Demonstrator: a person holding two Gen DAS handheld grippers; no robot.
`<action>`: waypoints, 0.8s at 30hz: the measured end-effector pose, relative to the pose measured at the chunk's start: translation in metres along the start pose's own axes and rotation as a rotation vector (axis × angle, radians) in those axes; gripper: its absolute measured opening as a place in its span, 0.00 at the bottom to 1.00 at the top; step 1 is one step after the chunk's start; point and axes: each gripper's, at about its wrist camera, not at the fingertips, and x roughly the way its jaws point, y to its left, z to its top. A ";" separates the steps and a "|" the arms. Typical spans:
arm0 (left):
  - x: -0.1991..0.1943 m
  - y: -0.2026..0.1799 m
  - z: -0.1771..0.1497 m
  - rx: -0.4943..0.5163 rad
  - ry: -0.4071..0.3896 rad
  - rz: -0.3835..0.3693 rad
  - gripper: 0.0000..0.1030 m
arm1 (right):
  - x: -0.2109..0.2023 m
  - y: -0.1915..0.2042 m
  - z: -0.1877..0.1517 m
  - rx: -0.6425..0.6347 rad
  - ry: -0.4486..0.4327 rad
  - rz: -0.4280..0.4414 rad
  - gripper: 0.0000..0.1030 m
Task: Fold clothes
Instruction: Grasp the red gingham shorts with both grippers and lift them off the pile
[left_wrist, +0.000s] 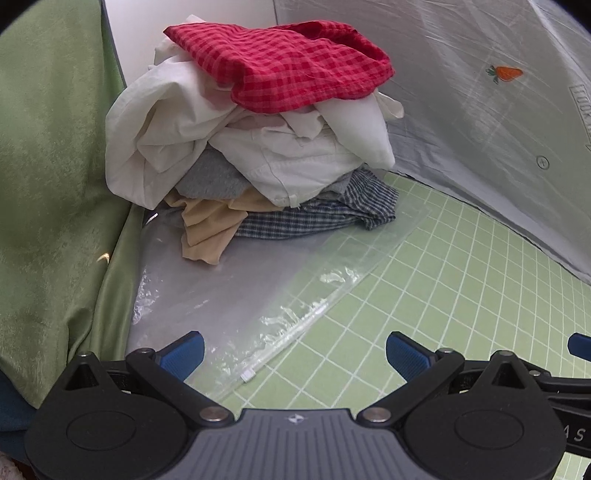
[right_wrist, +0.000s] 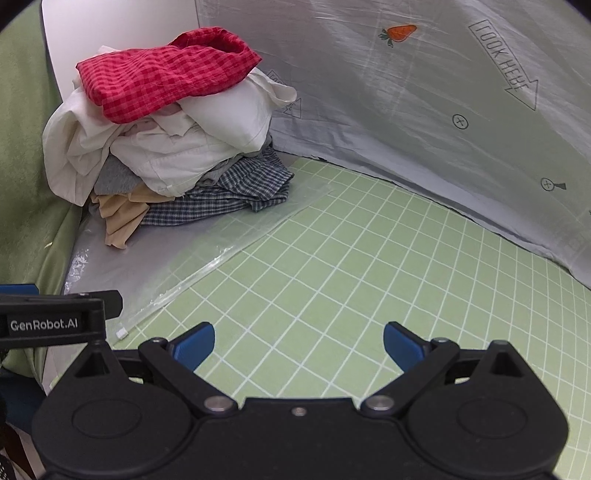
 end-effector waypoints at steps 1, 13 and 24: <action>0.005 0.004 0.011 -0.018 -0.009 0.000 1.00 | 0.007 0.003 0.008 -0.009 0.000 0.001 0.96; 0.065 0.047 0.136 -0.216 -0.111 -0.021 0.80 | 0.078 0.037 0.189 -0.070 -0.217 0.060 0.87; 0.090 0.055 0.156 -0.292 -0.127 -0.162 0.02 | 0.136 0.060 0.244 0.057 -0.200 0.284 0.51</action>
